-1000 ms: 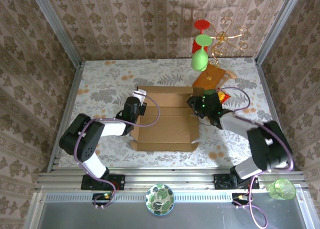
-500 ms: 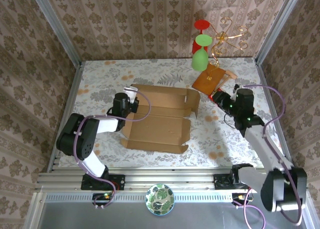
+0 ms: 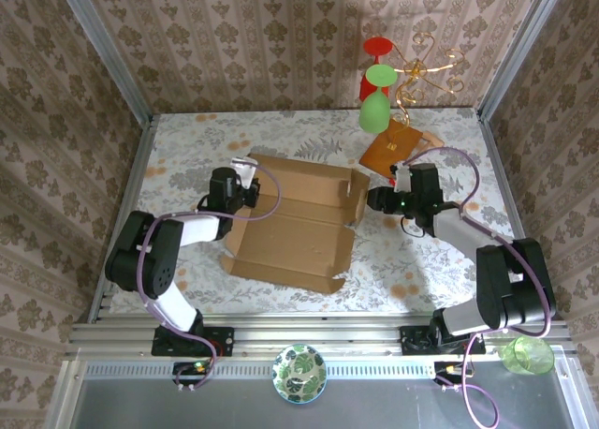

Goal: Fold the paper box

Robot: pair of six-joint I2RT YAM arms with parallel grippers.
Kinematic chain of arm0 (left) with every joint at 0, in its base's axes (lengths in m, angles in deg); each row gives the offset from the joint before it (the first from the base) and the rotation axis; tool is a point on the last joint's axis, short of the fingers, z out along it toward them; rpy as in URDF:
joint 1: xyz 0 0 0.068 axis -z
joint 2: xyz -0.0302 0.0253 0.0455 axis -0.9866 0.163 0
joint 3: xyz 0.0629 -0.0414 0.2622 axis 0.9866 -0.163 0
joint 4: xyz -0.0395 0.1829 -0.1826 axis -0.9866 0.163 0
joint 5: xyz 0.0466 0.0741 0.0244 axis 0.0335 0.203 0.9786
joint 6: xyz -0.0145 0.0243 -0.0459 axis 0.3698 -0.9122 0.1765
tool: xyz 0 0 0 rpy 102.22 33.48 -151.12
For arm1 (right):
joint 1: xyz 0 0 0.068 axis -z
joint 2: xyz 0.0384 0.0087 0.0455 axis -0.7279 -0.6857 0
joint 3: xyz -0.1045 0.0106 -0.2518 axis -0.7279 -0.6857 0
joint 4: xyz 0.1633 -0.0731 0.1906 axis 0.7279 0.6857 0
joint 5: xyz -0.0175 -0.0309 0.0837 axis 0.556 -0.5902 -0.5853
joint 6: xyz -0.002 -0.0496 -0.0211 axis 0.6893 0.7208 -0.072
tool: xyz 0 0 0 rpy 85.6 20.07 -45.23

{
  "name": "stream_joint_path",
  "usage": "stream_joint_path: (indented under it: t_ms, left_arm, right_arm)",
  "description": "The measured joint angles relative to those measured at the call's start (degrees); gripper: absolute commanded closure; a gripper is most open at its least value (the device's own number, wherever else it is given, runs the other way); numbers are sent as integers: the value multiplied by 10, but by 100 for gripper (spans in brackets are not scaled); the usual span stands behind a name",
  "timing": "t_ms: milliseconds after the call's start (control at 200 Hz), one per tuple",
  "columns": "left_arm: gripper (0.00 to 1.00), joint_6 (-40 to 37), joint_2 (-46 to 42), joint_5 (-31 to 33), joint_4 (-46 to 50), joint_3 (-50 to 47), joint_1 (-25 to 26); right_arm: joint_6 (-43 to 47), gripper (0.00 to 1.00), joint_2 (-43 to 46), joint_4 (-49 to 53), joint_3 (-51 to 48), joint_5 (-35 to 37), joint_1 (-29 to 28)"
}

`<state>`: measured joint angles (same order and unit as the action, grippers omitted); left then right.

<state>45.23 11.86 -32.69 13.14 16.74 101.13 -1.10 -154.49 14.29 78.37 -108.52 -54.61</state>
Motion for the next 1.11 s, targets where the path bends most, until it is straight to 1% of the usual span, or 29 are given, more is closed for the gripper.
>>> stream_joint_path:
  t_ms: [240,575,840,970,1105]
  left_arm:
    - [100,0,13,5,1,7,-10]
    - [100,3,15,12,14,9,-11]
    - [100,7,15,9,23,18,-10]
    - [100,9,16,4,35,31,-8]
    - [100,11,20,-4,49,51,-6]
  right_arm:
    - [52,52,-20,0,23,7,-34]
    - [98,52,-18,20,39,38,-60]
    - [110,50,30,76,40,58,-63]
    - [110,50,57,82,36,65,-63]
    - [113,49,62,85,35,65,-56]
